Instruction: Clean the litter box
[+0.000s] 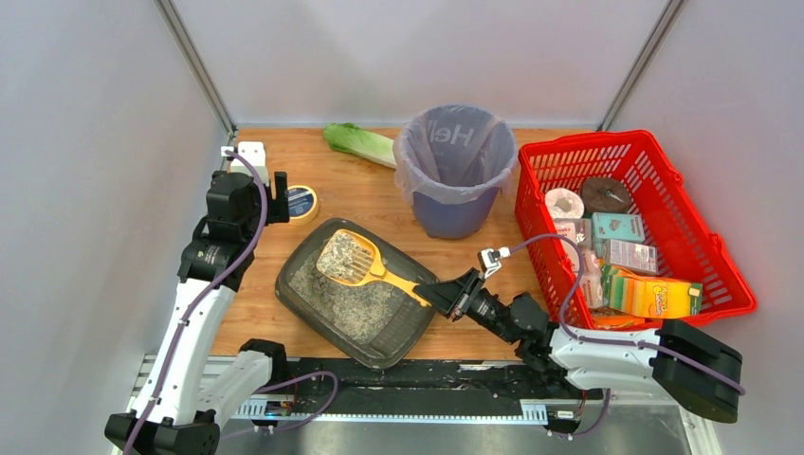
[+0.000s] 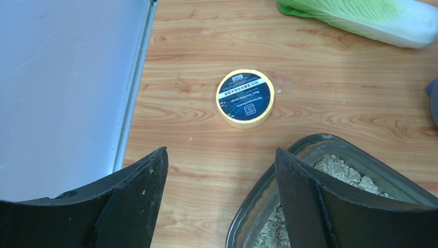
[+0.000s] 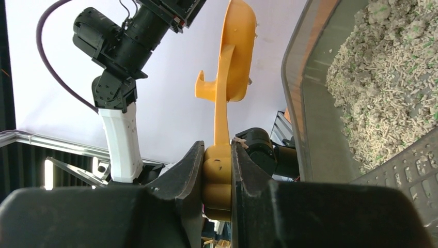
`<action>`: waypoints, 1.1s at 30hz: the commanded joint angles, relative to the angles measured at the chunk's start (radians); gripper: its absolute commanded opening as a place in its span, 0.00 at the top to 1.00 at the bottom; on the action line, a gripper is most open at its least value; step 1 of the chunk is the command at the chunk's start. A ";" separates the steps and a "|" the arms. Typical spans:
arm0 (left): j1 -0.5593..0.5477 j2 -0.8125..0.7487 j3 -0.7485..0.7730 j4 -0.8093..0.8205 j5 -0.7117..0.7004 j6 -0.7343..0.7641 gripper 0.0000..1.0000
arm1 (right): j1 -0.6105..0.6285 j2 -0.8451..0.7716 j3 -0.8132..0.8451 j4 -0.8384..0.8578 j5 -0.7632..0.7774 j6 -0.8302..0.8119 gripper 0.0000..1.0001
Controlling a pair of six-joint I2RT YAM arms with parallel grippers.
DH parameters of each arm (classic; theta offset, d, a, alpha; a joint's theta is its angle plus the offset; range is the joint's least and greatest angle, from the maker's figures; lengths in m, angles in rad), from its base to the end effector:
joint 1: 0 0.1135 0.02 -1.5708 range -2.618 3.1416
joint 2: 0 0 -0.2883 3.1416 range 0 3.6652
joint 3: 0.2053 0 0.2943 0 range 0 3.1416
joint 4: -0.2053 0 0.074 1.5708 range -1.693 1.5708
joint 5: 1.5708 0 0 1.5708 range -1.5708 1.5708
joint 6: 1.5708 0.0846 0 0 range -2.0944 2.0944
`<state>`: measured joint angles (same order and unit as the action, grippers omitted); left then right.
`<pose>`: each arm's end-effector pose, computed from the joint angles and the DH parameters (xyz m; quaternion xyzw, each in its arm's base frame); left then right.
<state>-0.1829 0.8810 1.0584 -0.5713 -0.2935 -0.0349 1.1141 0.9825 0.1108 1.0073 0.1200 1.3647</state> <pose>0.2529 -0.0219 0.3863 -0.0201 0.8266 0.0612 0.5591 0.1184 0.2180 0.1928 0.1269 0.6456 0.6983 0.2820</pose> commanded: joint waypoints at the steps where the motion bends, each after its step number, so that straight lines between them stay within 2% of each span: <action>1: -0.001 -0.007 -0.001 0.037 0.011 0.007 0.17 | 0.010 -0.036 0.018 0.038 0.009 -0.030 1.00; 3: -0.001 -0.007 -0.005 0.045 0.014 0.007 0.17 | 0.016 -0.030 0.089 -0.042 -0.042 -0.068 1.00; 5: -0.001 -0.005 0.000 0.037 0.020 0.006 0.17 | 0.015 -0.042 0.006 0.053 0.065 -0.005 1.00; 6: -0.001 -0.005 0.002 0.037 0.025 0.006 0.17 | 0.015 -0.036 -0.005 0.094 0.063 -0.015 1.00; 9: -0.001 -0.008 -0.002 0.044 0.033 0.001 0.17 | 0.016 0.005 0.073 0.039 -0.044 -0.055 1.00; 12: -0.001 -0.004 0.000 0.041 0.030 0.003 0.16 | 0.015 -0.013 -0.012 0.098 0.079 0.012 1.00; 16: -0.001 -0.013 -0.003 0.045 0.028 0.003 0.17 | 0.018 0.019 0.047 0.043 -0.017 -0.010 1.00; 18: -0.001 -0.011 -0.003 0.044 0.030 0.001 0.17 | 0.018 0.012 -0.009 0.118 0.082 0.036 1.00; 19: -0.001 -0.013 -0.003 0.044 0.031 0.001 0.17 | 0.018 0.021 -0.025 0.146 0.081 0.021 1.00; 22: -0.001 -0.008 -0.005 0.044 0.033 0.000 0.16 | 0.027 0.030 0.035 0.091 -0.008 -0.018 1.00; 25: -0.001 -0.008 0.003 0.037 0.047 -0.006 0.17 | 0.029 0.011 -0.017 0.115 0.086 0.027 1.00; 28: -0.001 -0.016 -0.011 0.053 0.044 -0.003 0.17 | 0.044 0.027 0.047 0.065 0.012 -0.024 1.00; 31: -0.001 -0.005 -0.005 0.044 0.037 0.001 0.17 | 0.044 0.008 -0.039 0.126 0.133 0.037 1.00; 33: -0.001 -0.007 -0.005 0.044 0.030 0.001 0.17 | 0.052 0.019 0.021 0.079 0.049 -0.010 1.00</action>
<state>-0.1829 0.8803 1.0515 -0.5568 -0.2630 -0.0368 1.1545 1.0069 0.0978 1.0466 0.1658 1.3754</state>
